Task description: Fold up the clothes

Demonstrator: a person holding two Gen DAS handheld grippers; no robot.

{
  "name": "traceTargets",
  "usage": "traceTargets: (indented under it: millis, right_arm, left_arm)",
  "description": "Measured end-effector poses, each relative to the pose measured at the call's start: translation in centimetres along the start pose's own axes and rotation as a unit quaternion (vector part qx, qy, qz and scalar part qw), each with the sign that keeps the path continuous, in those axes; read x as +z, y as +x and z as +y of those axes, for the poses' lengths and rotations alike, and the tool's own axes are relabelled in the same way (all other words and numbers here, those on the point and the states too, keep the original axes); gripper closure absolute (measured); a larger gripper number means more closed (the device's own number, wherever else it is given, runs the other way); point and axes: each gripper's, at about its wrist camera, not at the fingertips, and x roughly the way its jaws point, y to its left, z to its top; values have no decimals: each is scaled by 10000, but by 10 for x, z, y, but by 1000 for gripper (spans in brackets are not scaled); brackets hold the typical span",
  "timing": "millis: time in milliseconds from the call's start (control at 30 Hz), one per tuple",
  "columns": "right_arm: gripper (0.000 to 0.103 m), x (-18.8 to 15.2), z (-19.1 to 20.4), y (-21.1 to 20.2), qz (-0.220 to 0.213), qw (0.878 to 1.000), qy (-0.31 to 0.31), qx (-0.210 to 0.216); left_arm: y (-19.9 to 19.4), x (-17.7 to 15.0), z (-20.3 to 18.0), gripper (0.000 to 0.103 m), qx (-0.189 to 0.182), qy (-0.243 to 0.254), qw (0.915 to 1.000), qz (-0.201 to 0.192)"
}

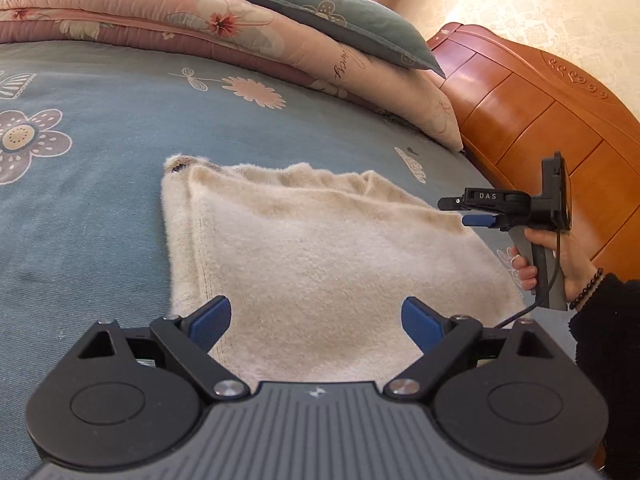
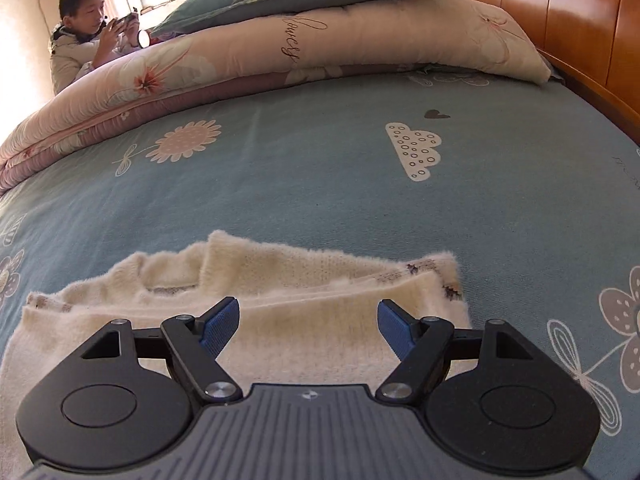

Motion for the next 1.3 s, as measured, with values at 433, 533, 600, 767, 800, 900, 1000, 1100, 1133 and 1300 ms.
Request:
traceTargets:
  millis: [433, 533, 600, 767, 800, 900, 1000, 1100, 1133, 1300]
  right_arm:
    - [22, 2, -6, 7, -249, 9996, -54, -105]
    - [21, -6, -5, -3, -78, 9998, -162, -109]
    - [21, -13, -6, -2, 104, 9994, -255, -200]
    - [21, -20, -4, 3, 174, 9983, -249, -494]
    - [21, -19, 1, -2, 131, 9982, -237, -539]
    - [21, -17, 23, -16, 120, 9982, -496, -315]
    - [19, -19, 46, -27, 174, 9966, -801, -49]
    - [19, -22, 64, -30, 190, 9955, -916, 165]
    - [19, -19, 68, -28, 117, 9956, -903, 212]
    - [19, 4, 89, -3, -77, 9967, -695, 403]
  left_arm:
    - [13, -7, 1, 11, 260, 28, 9993, 278]
    - [14, -7, 1, 11, 296, 32, 9991, 313]
    - [16, -7, -3, 11, 294, 106, 9989, 347]
    - [17, -10, -15, 11, 416, 480, 9971, 421]
    - [17, -11, -17, 11, 439, 549, 9966, 433]
    - [17, -12, -19, 11, 400, 601, 9963, 461]
    - [19, -13, -19, 11, 334, 626, 9962, 507]
    - [18, -13, -18, 11, 356, 604, 9963, 502]
    - [18, -13, -17, 11, 365, 590, 9964, 494]
    - [16, -11, -12, 11, 403, 478, 9970, 453]
